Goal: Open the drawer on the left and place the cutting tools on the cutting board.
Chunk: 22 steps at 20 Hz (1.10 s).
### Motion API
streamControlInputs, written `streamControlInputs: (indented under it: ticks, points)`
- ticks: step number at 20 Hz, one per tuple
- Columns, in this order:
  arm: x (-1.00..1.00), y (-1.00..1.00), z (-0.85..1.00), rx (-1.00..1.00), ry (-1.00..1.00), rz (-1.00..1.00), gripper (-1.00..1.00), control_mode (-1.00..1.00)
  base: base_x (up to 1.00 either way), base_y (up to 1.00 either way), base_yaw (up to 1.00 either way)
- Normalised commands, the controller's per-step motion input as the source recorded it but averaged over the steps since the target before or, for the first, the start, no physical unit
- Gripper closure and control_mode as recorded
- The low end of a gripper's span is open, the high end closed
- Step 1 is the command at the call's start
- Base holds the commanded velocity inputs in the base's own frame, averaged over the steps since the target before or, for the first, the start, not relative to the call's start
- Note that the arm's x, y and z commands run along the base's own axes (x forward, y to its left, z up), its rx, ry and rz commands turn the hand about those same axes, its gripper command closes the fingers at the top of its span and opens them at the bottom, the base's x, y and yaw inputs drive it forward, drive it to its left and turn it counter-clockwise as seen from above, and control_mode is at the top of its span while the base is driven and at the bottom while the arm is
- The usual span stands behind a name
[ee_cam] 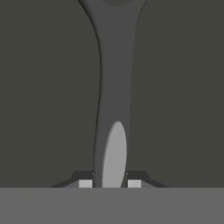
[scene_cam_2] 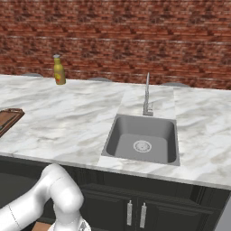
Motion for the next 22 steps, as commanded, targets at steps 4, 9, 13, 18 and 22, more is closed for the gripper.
streamControlInputs:
  ticks: [4, 9, 13, 18, 22]
  points:
    - [-0.24, -0.42, 0.06, 0.0, 0.0, -0.08, 1.0, -1.0, 0.0, 0.0, 0.0]
    - [-0.46, -0.58, 0.48, 0.0, 0.0, -0.07, 1.0, -1.0, 0.0, 0.0, 0.0]
    - [-0.24, -0.45, 0.79, 0.0, -0.01, -0.03, 1.0, -1.0, 0.0, 0.0, 0.0]
    - [0.0, -0.32, 0.88, 0.0, 0.0, -0.02, 1.0, -1.0, 0.0, 0.0, 0.0]
    - [0.01, -0.15, 0.99, 0.0, -0.01, -0.01, 1.0, -1.0, 0.0, 0.0, 0.0]
